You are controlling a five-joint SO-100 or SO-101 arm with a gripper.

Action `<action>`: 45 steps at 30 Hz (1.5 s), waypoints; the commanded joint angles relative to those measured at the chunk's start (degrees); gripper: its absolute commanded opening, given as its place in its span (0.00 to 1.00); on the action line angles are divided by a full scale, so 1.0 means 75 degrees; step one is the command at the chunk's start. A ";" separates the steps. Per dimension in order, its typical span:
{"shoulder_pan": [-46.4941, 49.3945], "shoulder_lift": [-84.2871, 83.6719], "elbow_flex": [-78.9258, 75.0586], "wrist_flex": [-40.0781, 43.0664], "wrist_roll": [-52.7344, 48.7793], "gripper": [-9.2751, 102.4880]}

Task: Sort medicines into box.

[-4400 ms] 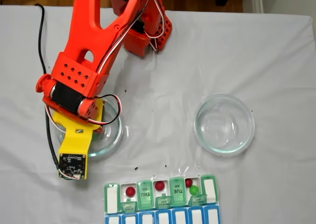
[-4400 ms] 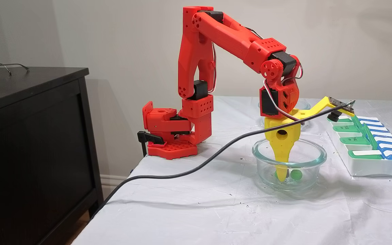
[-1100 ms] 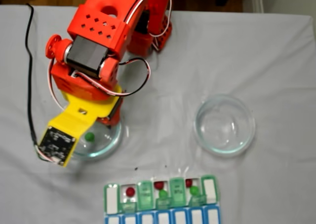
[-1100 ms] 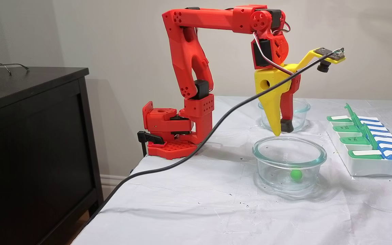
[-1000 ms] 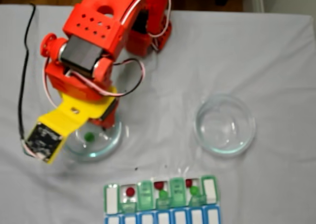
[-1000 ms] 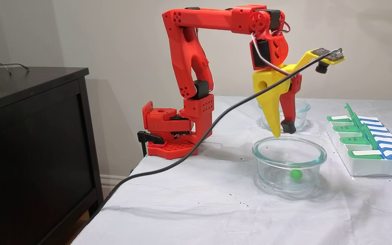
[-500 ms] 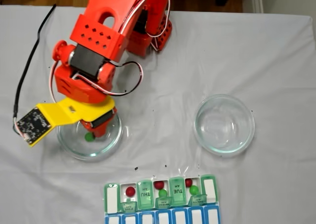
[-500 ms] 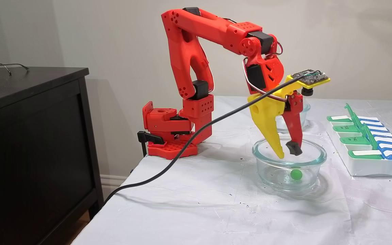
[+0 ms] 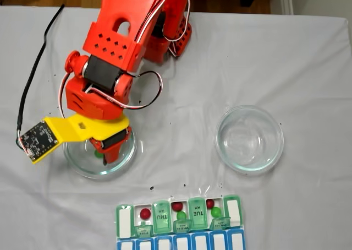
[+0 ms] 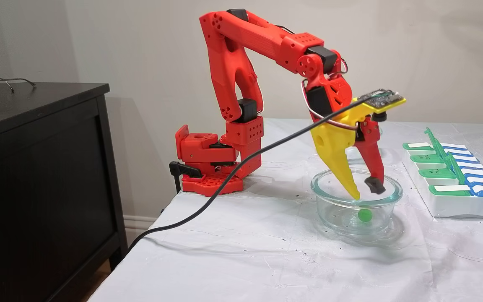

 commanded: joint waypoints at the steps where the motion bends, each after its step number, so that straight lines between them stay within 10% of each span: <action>1: -0.0047 -0.0141 0.0059 -0.0328 -0.0199 0.25; 45: -0.0094 -0.1301 -0.0094 -0.0891 -0.0398 0.24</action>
